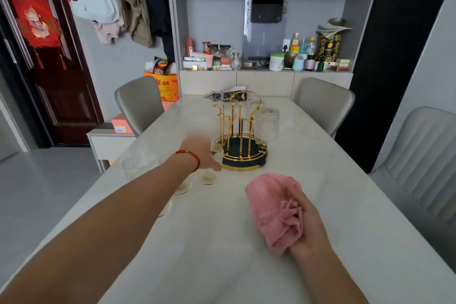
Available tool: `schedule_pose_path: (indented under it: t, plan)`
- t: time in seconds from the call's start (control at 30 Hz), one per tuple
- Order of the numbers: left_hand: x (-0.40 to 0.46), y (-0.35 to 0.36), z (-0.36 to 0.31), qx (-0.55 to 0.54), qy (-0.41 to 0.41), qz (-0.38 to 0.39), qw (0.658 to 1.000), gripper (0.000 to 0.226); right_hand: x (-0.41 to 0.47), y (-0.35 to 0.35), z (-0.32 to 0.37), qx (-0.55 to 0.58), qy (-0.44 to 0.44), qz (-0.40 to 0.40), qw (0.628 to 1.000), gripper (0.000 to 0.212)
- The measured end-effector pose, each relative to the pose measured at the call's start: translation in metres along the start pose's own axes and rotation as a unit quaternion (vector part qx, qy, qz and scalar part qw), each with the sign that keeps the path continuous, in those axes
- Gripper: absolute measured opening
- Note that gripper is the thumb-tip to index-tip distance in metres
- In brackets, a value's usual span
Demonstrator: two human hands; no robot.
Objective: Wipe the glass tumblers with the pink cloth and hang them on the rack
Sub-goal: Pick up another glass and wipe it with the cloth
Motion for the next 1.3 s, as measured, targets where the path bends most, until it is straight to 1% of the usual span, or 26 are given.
schedule_pose_path:
  t: [0.03,0.07,0.13,0.2,0.27,0.3,0.33,0.4,0.43,0.5,0.57,0.6,0.67,0.7,0.77,0.83,0.9,0.97,1.0,1.07,1.1,1.13,1.17,1.2,1.23,1.3]
  plan:
    - [-0.001,-0.002,-0.004,-0.012,0.0,-0.016,1.0,0.068,0.002,-0.002,0.002,0.009,0.005,-0.009,1.0,0.044]
    - [-0.004,-0.006,-0.008,-0.028,0.004,-0.034,0.999,0.074,0.003,-0.004,0.003,0.019,0.005,-0.008,1.0,0.047]
    - [-0.016,-0.015,-0.017,-0.098,0.029,-0.06,0.993,0.087,0.009,-0.012,0.009,0.045,-0.011,-0.042,0.998,0.023]
    - [-0.039,-0.027,-0.031,-0.209,0.063,-0.065,0.974,0.095,0.006,-0.011,0.013,0.082,-0.026,-0.041,0.995,0.023]
    - [-0.065,-0.03,-0.044,-0.338,0.09,-0.066,0.935,0.097,-0.002,-0.006,0.019,0.092,-0.044,-0.026,0.994,0.027]
    - [-0.078,-0.025,-0.051,-0.396,0.101,-0.065,0.911,0.096,-0.005,-0.003,0.019,0.086,-0.056,-0.032,0.994,0.03]
    - [-0.089,-0.018,-0.058,-0.45,0.111,-0.067,0.883,0.094,-0.008,0.001,0.018,0.079,-0.062,-0.04,0.994,0.032]
    - [-0.104,-0.001,-0.069,-0.553,0.11,-0.095,0.82,0.096,-0.01,0.011,0.008,0.05,-0.058,-0.044,0.996,0.033]
    - [-0.109,0.01,-0.075,-0.592,0.1,-0.112,0.792,0.098,-0.01,0.014,0.002,0.041,-0.057,-0.051,0.996,0.032]
    - [-0.116,0.03,-0.087,-0.639,0.076,-0.142,0.752,0.095,-0.012,0.02,-0.009,0.05,-0.053,-0.051,0.996,0.032]
    - [-0.12,0.05,-0.099,-0.671,0.063,-0.164,0.72,0.075,-0.012,0.023,-0.013,0.087,-0.047,-0.044,0.994,0.034]
    - [-0.123,0.058,-0.106,-0.674,0.059,-0.17,0.716,0.066,-0.012,0.023,-0.014,0.1,-0.045,-0.036,0.993,0.035]
    - [-0.128,0.068,-0.113,-0.671,0.069,-0.164,0.72,0.056,-0.012,0.023,-0.014,0.111,-0.037,-0.034,0.993,0.036]
    - [-0.128,0.07,-0.114,-0.67,0.08,-0.149,0.722,0.057,-0.01,0.02,-0.014,0.11,-0.037,-0.041,0.992,0.038]
    - [-0.128,0.073,-0.11,-0.664,0.109,-0.118,0.73,0.067,-0.005,0.015,-0.013,0.099,-0.044,-0.057,0.992,0.043]
    - [-0.13,0.071,-0.1,-0.65,0.127,-0.119,0.74,0.077,0.0,0.01,-0.01,0.109,-0.034,-0.046,0.992,0.043]
    - [-0.132,0.068,-0.087,-0.632,0.138,-0.135,0.751,0.076,-0.001,0.006,-0.003,0.121,-0.031,-0.046,0.991,0.036]
    - [-0.133,0.067,-0.075,-0.607,0.139,-0.14,0.77,0.069,-0.005,0.006,0.002,0.125,-0.044,-0.056,0.99,0.034]
    - [-0.133,0.067,-0.07,-0.586,0.137,-0.132,0.788,0.069,-0.007,0.006,0.004,0.125,-0.049,-0.057,0.989,0.034]
    - [-0.132,0.071,-0.063,-0.537,0.125,-0.114,0.826,0.077,-0.012,0.008,0.006,0.107,-0.068,-0.059,0.99,0.033]
    - [-0.131,0.073,-0.059,-0.523,0.117,-0.105,0.838,0.08,-0.014,0.01,0.006,0.074,-0.099,-0.064,0.99,0.033]
    - [-0.13,0.075,-0.057,-0.522,0.11,-0.092,0.841,0.08,-0.014,0.01,0.007,0.026,-0.147,-0.079,0.986,0.032]
    - [-0.129,0.076,-0.056,-0.536,0.103,-0.08,0.834,0.079,-0.017,0.012,0.006,-0.038,-0.196,-0.092,0.975,0.03]
    - [-0.128,0.078,-0.056,-0.559,0.102,-0.068,0.82,0.078,-0.018,0.014,0.005,-0.105,-0.233,-0.097,0.962,0.025]
    - [-0.128,0.079,-0.056,-0.586,0.107,-0.057,0.801,0.078,-0.019,0.016,0.001,-0.166,-0.246,-0.088,0.951,0.016]
    - [-0.128,0.083,-0.054,-0.633,0.115,-0.055,0.764,0.079,-0.019,0.021,-0.01,-0.278,-0.246,-0.054,0.927,0.014]
Point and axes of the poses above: each hand's wrist, its own x-axis towards the middle knuckle, its own y-axis out of the palm, z = x × y, the point moved 1 cm from there along x, towards the middle knuckle, and after that the axes turned 12 degrees about y, right-handed, at the moved point
